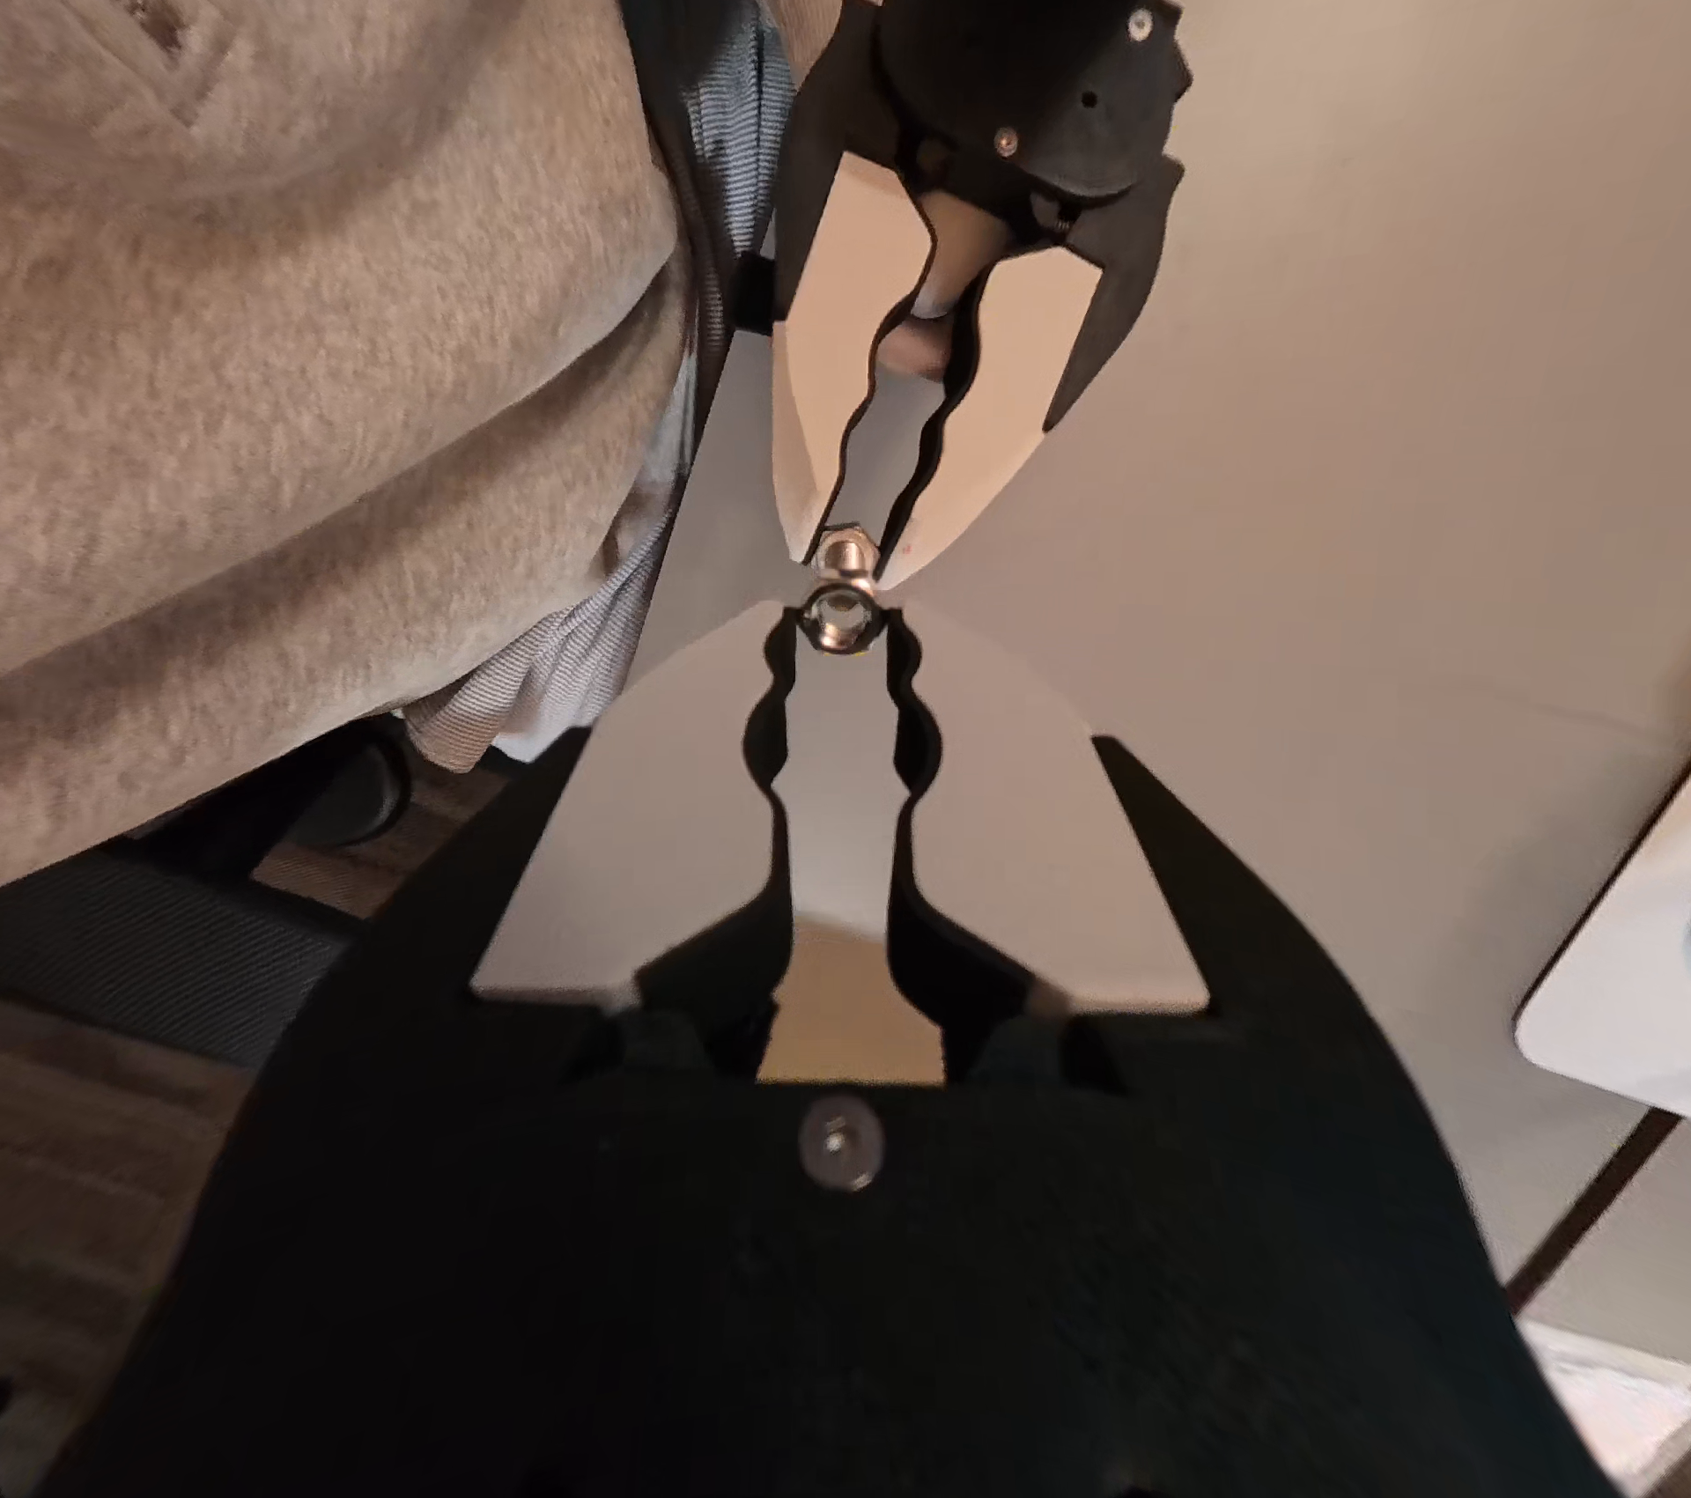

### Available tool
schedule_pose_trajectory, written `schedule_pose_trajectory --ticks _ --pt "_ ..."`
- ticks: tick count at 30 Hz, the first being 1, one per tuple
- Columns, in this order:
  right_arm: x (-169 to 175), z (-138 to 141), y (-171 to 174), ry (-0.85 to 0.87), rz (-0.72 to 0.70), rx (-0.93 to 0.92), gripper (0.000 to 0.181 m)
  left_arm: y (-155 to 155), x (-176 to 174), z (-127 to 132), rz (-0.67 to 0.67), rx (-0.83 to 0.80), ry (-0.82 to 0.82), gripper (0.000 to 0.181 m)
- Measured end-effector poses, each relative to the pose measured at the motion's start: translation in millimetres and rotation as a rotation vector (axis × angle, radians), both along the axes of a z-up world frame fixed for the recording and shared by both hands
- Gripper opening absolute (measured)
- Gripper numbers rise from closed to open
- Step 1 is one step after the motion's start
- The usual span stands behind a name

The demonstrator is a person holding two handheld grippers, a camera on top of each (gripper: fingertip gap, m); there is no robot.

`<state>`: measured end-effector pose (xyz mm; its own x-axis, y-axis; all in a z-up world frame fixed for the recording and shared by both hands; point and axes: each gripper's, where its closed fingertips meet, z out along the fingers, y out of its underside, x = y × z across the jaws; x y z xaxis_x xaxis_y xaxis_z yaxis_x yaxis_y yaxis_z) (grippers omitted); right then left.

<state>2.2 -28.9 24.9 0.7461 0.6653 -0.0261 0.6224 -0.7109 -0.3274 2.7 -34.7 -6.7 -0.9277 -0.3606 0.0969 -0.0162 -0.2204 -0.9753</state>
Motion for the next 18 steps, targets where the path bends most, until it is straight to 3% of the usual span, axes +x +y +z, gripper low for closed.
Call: schedule_pose_trajectory --ticks 5,18 --pt "1 -2 -4 0.016 -0.065 -0.111 0.019 -3 1 -5 0.021 0.042 -0.012 0.017" --pt "1 -10 -1 -0.035 -0.012 -0.173 0.019 -1 3 -3 0.031 0.034 -0.006 0.017"
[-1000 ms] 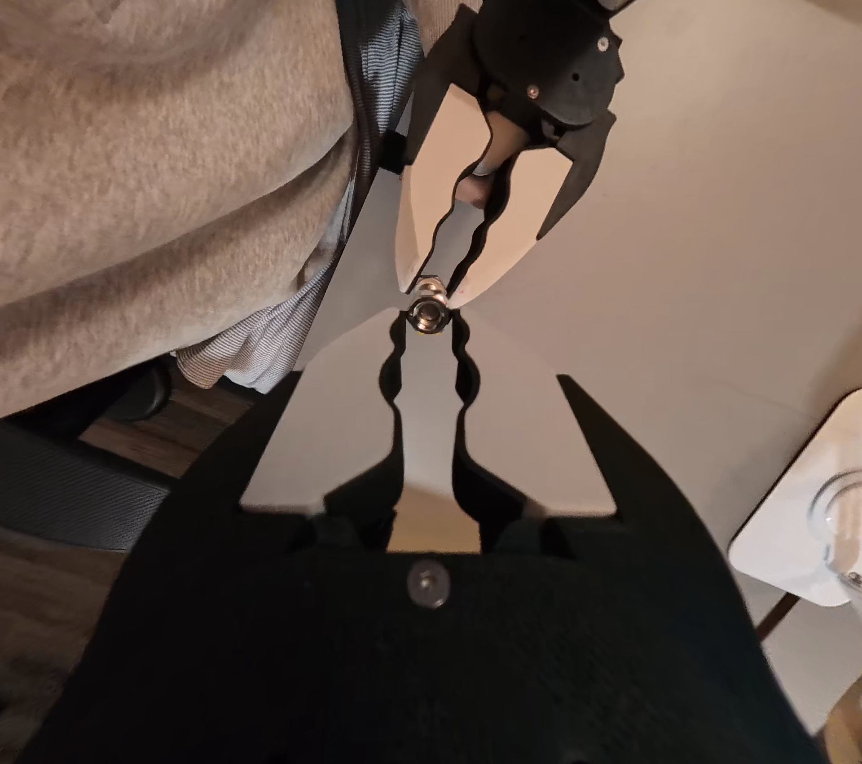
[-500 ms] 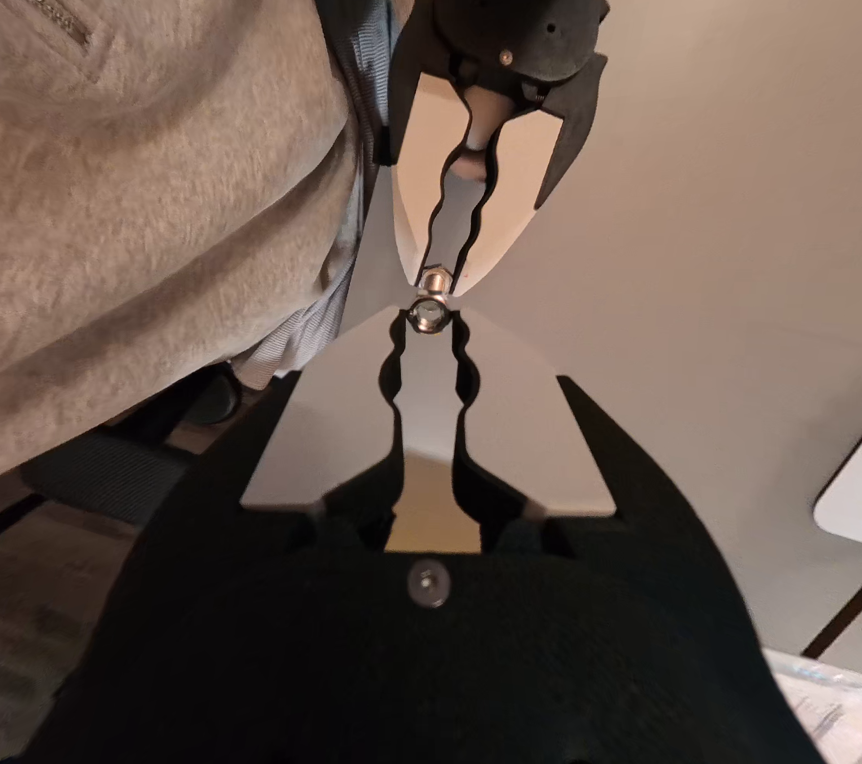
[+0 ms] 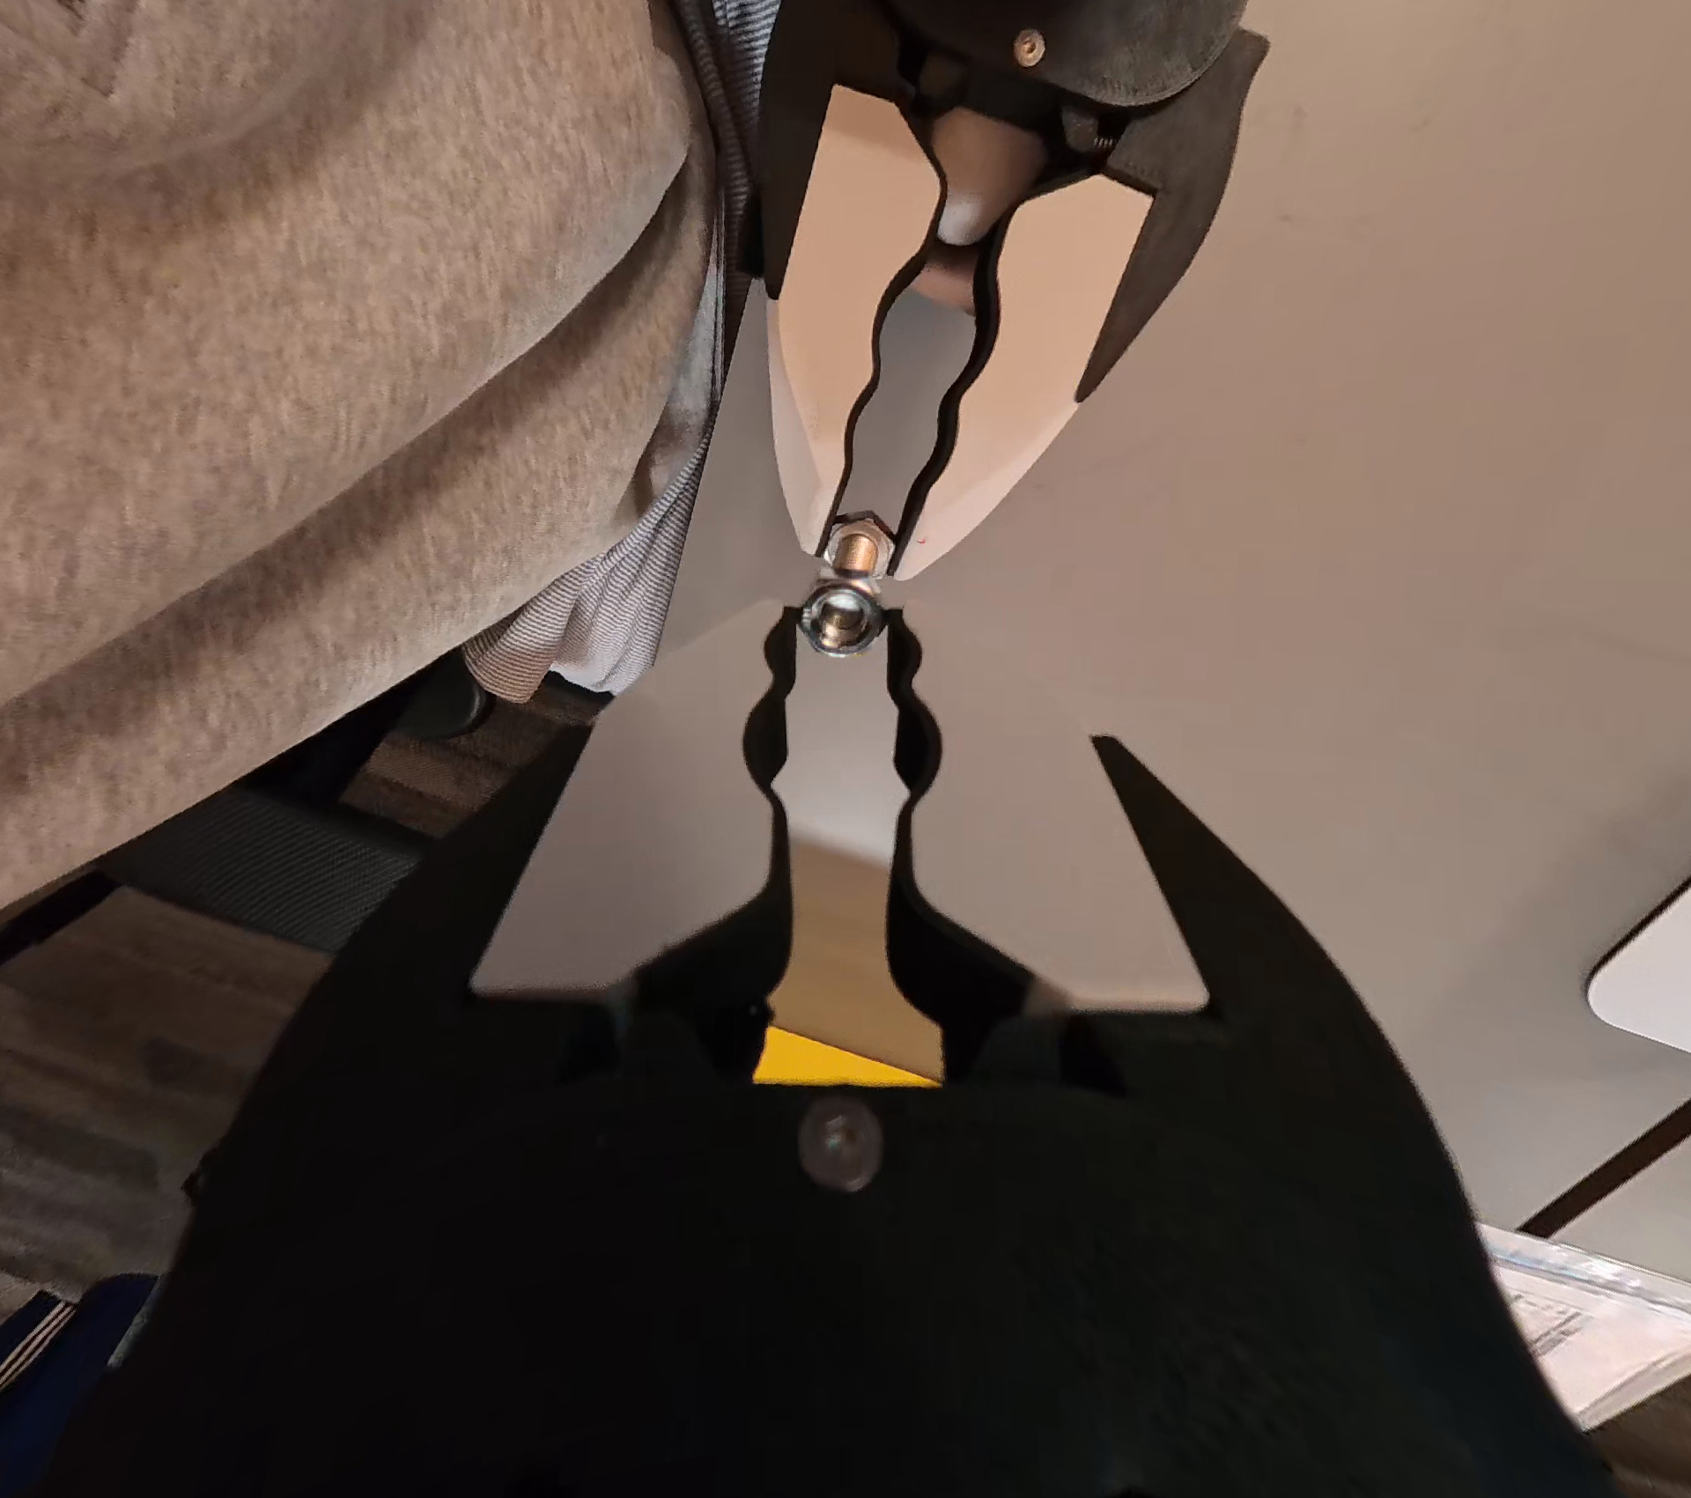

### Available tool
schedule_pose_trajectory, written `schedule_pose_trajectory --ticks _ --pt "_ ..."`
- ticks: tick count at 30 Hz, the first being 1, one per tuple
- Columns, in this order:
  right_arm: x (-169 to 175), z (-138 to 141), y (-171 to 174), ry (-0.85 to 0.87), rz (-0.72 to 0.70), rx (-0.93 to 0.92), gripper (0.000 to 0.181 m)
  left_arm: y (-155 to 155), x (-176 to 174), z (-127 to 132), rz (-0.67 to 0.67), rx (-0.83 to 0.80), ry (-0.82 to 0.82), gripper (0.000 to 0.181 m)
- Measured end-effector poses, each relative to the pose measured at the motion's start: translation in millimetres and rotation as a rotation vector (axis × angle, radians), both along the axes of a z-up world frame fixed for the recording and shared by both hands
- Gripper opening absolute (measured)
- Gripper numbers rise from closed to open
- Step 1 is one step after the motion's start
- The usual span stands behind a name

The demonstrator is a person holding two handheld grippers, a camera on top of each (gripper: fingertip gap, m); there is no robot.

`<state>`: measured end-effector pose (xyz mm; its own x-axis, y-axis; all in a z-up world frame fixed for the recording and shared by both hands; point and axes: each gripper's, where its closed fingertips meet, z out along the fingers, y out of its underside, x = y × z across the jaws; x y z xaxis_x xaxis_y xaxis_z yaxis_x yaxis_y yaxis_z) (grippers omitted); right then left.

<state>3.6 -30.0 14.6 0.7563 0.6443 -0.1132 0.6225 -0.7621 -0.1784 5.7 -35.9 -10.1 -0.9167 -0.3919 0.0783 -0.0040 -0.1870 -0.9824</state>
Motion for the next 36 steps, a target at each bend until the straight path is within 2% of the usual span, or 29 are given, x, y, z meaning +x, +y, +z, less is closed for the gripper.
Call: schedule_pose_trajectory --ticks 8,16,20,28,36 --pt "3 2 5 -0.008 -0.020 0.005 0.019 4 3 2 0.017 -0.023 0.010 0.017" --pt "9 4 10 0.019 -0.127 0.015 0.019 9 8 4 0.025 -0.074 0.048 0.017" --pt "10 5 12 0.031 -0.126 0.039 0.020 11 9 6 0.032 -0.083 0.047 0.017" --pt "14 12 17 0.040 -0.146 0.105 0.032 14 10 8 0.043 -0.094 0.040 0.017" --pt "2 14 20 0.072 -0.099 0.160 0.034 14 10 9 0.045 -0.103 0.039 0.017"
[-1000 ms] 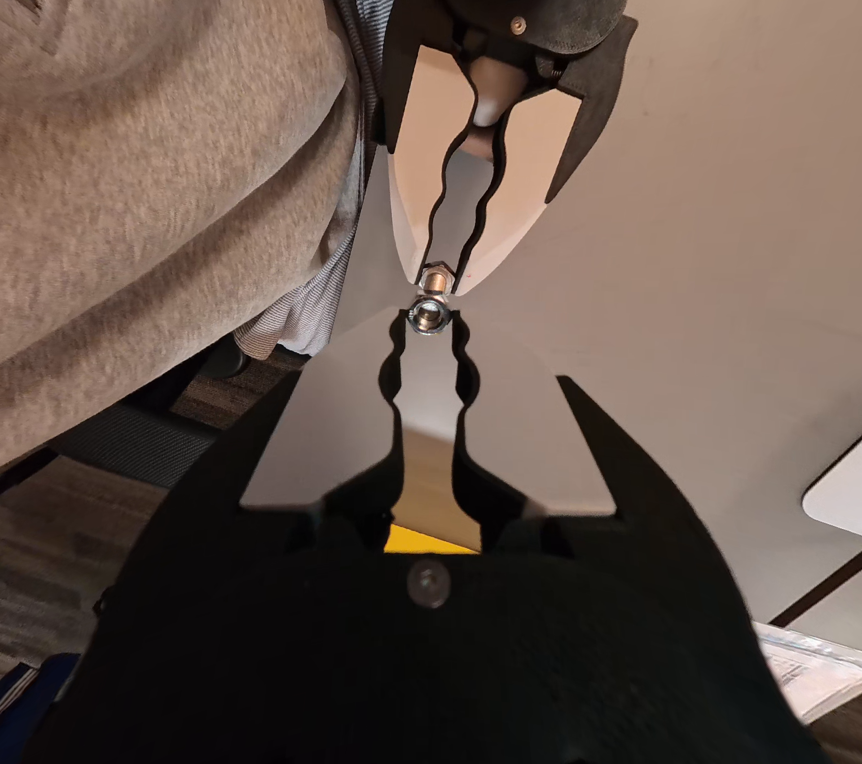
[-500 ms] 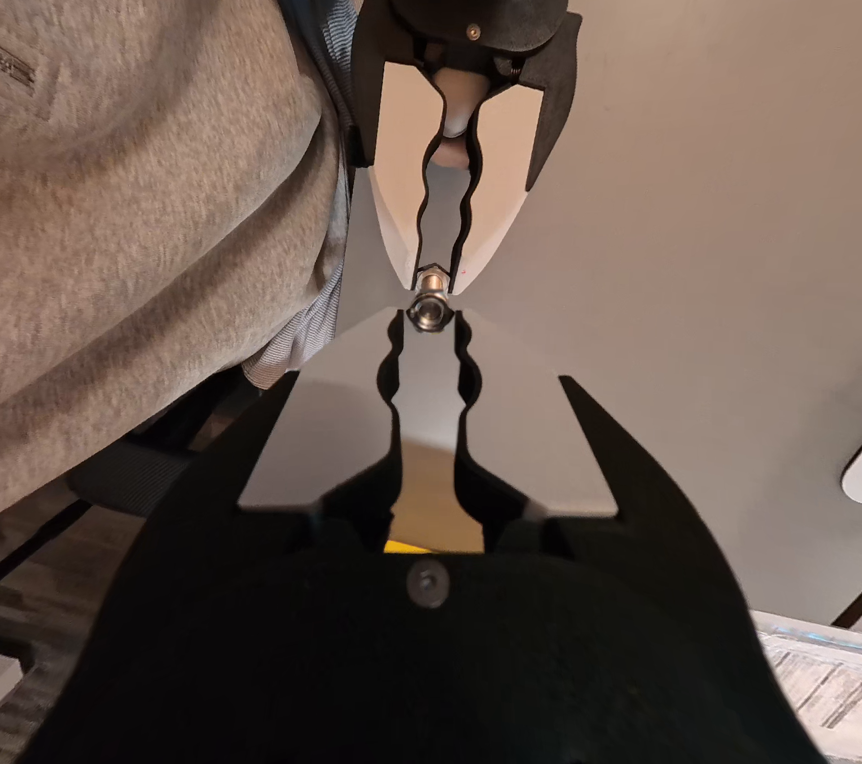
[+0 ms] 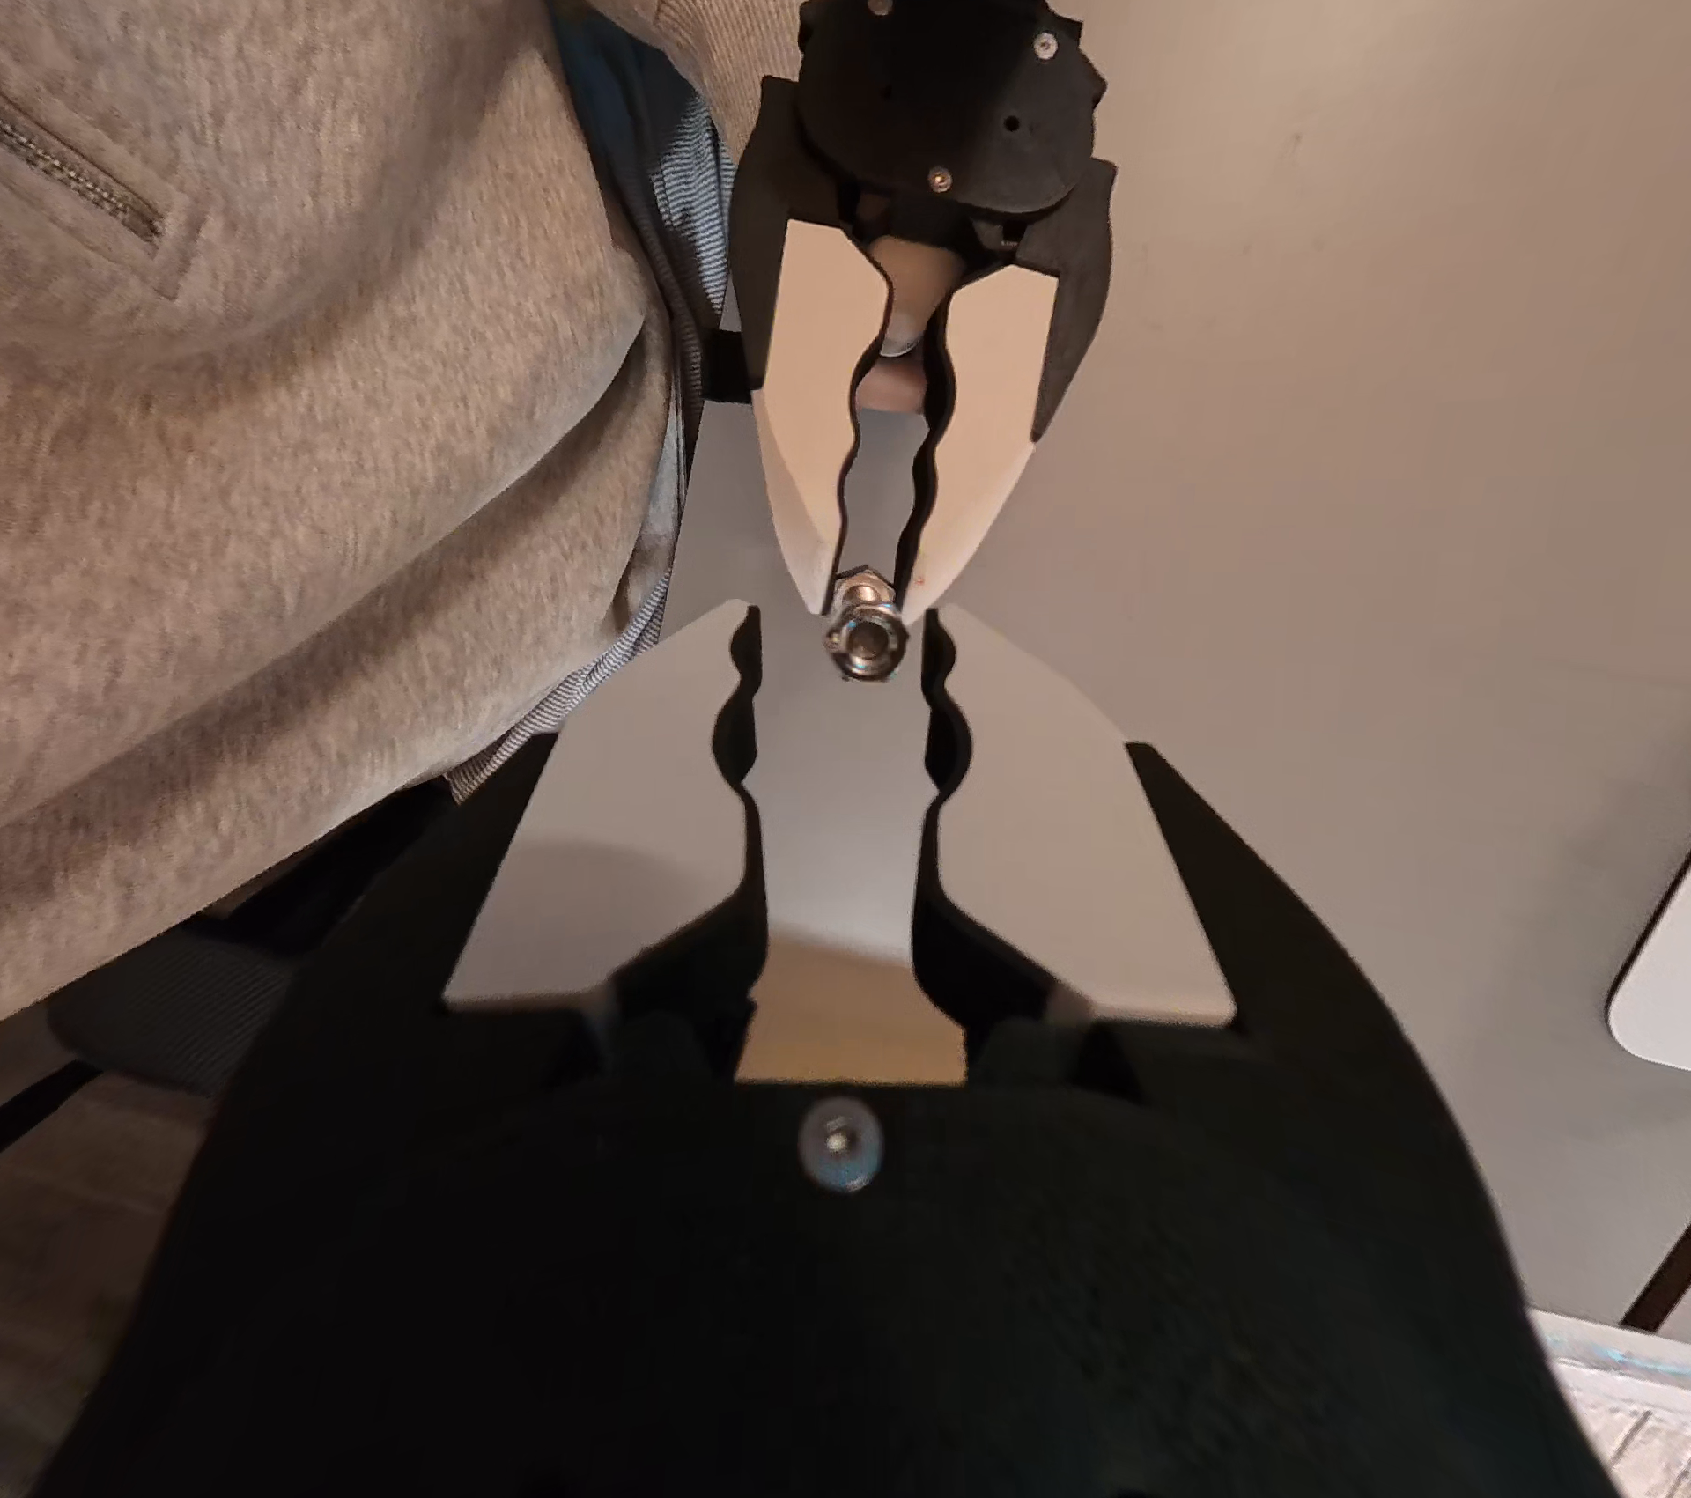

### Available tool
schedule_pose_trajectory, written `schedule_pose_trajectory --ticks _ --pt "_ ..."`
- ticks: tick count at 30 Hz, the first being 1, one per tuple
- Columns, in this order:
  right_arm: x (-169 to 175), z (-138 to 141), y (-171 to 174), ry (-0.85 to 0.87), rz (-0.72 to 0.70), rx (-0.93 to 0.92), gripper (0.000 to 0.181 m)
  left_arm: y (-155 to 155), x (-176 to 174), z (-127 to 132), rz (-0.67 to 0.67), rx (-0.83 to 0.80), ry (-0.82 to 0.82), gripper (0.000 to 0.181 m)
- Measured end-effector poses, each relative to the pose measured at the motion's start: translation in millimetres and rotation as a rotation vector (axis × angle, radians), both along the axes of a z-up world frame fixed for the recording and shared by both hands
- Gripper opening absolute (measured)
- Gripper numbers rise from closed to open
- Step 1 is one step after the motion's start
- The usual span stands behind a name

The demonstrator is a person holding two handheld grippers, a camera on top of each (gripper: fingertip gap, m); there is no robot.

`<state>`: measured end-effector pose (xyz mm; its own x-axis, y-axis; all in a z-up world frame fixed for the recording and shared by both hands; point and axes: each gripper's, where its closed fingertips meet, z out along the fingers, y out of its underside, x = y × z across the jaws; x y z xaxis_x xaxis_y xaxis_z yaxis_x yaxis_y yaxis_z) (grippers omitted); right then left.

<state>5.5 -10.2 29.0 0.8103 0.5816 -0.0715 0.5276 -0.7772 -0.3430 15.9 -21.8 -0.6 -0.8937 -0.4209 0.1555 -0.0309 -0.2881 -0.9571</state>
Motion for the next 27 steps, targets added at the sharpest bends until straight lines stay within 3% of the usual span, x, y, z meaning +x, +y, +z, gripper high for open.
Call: schedule_pose_trajectory --ticks 17,27 --pt "8 -1 -8 -0.061 -0.012 -0.031 0.028 1 1 3 0.012 -0.009 -0.007 0.017" --pt "3 -2 -5 -0.091 0.065 -0.003 0.024 -2 -2 3 -0.003 0.007 -0.021 0.017"
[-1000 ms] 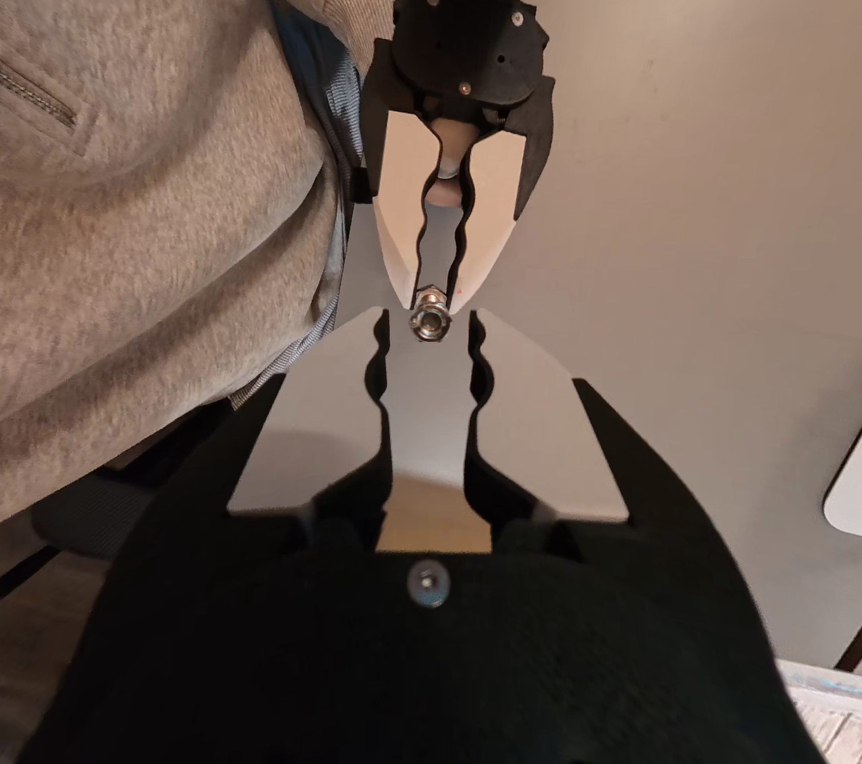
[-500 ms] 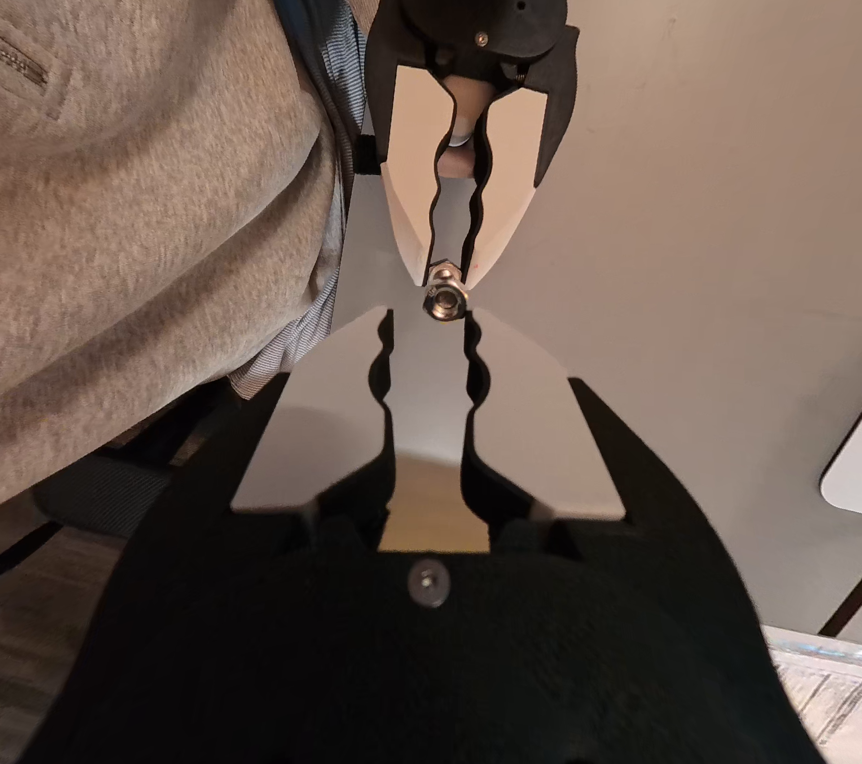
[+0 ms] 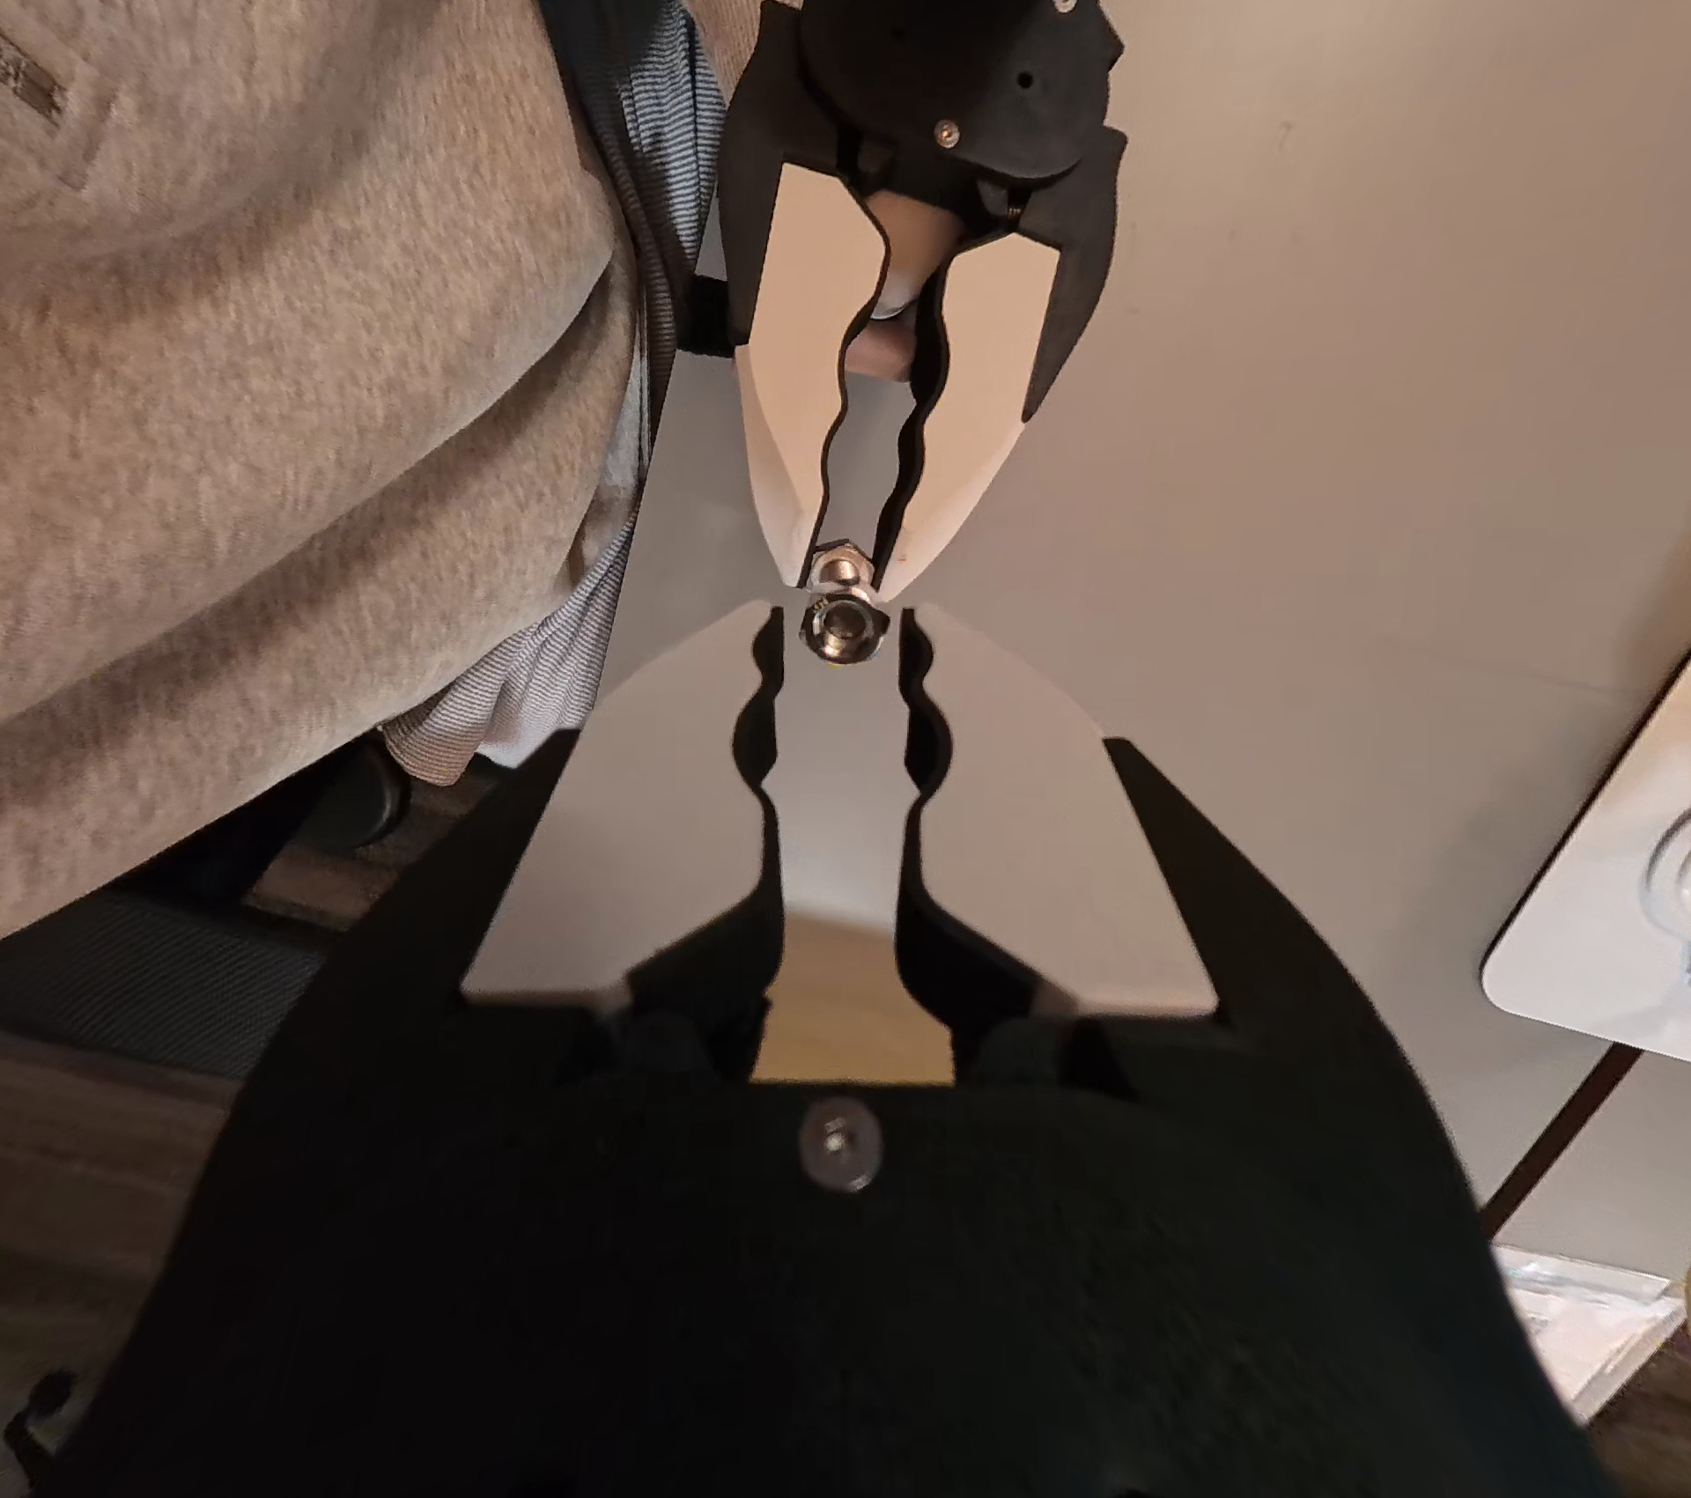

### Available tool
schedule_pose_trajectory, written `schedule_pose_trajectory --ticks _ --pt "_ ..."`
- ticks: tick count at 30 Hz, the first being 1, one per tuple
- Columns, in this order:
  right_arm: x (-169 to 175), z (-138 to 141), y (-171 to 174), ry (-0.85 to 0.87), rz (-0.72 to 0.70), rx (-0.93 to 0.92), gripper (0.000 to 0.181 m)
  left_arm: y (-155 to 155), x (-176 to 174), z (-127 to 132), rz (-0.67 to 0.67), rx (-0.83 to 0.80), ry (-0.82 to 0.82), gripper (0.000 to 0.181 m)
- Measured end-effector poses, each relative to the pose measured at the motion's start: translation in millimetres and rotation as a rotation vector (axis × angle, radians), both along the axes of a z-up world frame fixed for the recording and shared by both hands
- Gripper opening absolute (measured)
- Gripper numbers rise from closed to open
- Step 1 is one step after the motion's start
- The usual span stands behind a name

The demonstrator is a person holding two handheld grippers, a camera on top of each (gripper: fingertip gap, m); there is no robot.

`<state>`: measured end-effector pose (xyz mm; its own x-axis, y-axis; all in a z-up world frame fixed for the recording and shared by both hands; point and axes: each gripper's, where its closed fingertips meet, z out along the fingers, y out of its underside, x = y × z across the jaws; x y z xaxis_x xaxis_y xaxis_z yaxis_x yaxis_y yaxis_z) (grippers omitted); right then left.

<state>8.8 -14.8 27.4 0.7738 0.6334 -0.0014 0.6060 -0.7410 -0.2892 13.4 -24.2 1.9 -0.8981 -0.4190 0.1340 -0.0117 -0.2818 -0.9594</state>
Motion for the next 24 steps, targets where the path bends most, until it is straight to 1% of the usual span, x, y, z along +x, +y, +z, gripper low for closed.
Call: schedule_pose_trajectory --ticks 3,10,15,24 --pt "-0.5 -1.3 0.5 -0.001 0.008 0.002 0.020 -0.3 -0.6 0.3 -0.003 0.002 -0.003 0.017" --pt "-1.6 -1.0 -1.8 0.010 0.011 -0.020 0.019 -2.3 -1.9 -0.4 -0.014 0.011 -0.007 0.017" --pt "-7.5 1.8 -4.2 0.039 0.056 -0.024 0.019 -4.7 -3.9 -1.1 -0.032 0.016 -0.007 0.017" --pt "-6.6 -4.1 -9.0 0.003 0.099 -0.109 0.019 -9.6 -6.4 -5.2 -0.042 0.053 -0.015 0.017"
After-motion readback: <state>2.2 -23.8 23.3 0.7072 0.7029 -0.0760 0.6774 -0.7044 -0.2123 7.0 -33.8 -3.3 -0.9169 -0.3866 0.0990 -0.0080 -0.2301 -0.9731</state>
